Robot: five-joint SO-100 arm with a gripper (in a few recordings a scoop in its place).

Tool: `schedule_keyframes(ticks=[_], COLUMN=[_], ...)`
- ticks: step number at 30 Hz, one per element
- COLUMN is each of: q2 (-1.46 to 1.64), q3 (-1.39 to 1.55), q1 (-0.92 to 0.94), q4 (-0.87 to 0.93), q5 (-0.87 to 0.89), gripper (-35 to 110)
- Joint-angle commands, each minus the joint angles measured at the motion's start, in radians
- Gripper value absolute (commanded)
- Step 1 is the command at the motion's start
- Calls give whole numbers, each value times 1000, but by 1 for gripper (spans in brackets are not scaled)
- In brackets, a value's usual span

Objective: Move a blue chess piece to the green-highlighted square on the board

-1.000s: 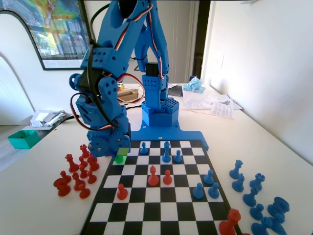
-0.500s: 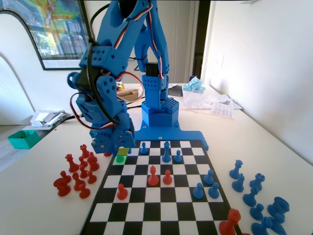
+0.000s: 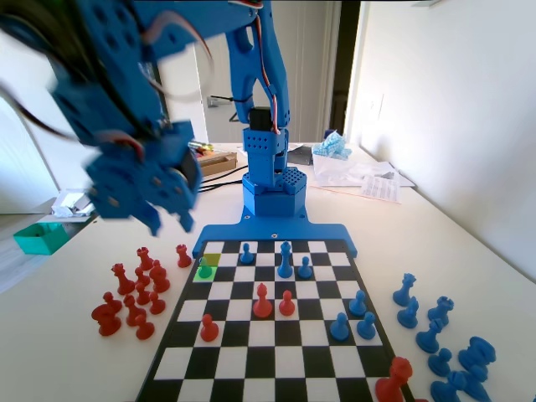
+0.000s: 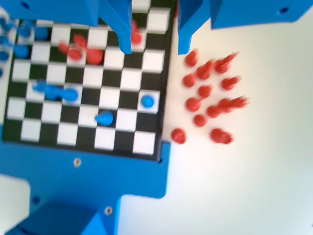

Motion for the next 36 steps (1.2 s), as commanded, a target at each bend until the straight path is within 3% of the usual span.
schedule_keyframes(ticks=[1,19,36], q2=[94,130,548], q3=[-204,-457,-71], q1=[34,84,46], q4=[112,216,120], q5=[9,187,204], gripper=[13,7,1])
